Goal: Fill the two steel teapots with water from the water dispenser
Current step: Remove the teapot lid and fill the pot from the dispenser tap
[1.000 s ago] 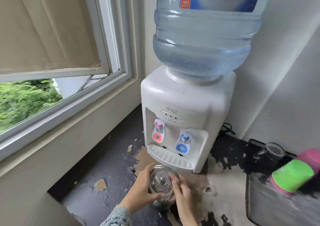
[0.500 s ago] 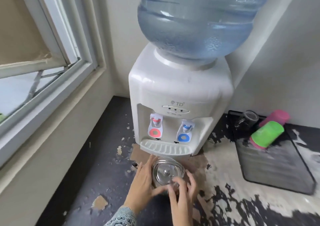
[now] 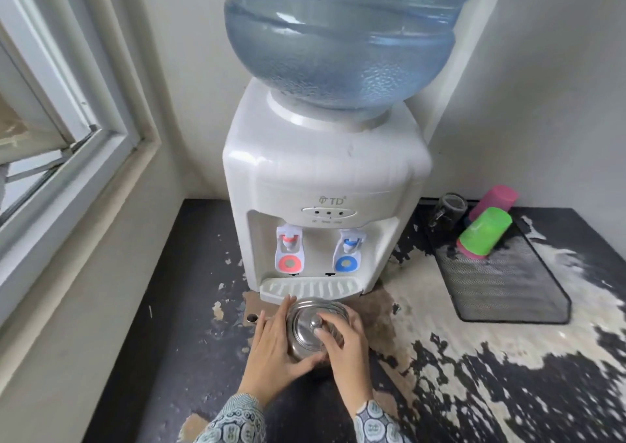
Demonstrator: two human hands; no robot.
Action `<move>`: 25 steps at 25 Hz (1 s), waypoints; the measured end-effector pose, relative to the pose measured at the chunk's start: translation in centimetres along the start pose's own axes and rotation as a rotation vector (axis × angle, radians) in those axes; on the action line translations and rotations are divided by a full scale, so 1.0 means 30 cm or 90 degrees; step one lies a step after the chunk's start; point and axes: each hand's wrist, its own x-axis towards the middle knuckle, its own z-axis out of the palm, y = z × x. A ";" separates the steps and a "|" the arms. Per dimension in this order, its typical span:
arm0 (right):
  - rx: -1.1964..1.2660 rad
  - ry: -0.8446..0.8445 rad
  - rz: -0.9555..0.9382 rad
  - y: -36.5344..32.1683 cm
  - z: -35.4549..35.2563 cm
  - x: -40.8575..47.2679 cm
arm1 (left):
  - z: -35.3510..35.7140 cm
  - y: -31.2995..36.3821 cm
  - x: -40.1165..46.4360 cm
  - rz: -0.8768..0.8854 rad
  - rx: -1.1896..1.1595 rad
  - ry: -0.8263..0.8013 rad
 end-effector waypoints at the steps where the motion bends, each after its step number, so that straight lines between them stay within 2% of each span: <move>1: 0.013 0.011 -0.001 -0.002 0.004 0.001 | 0.004 -0.004 0.000 0.001 -0.006 0.007; 6: 0.025 0.015 -0.006 -0.014 0.023 -0.005 | 0.005 0.010 0.004 -0.016 0.000 0.024; 11: 0.011 0.124 -0.095 -0.008 0.018 -0.038 | 0.008 0.030 0.004 -0.017 0.000 0.029; 16: -0.044 0.199 -0.121 -0.009 0.017 -0.031 | 0.004 0.027 0.004 -0.023 -0.039 0.031; 21: -0.151 0.123 -0.118 -0.003 0.026 -0.014 | -0.018 0.039 0.049 -0.017 -0.079 0.044; 25: -0.161 0.079 -0.114 0.002 0.031 0.004 | -0.017 0.038 0.065 -0.031 -0.086 0.069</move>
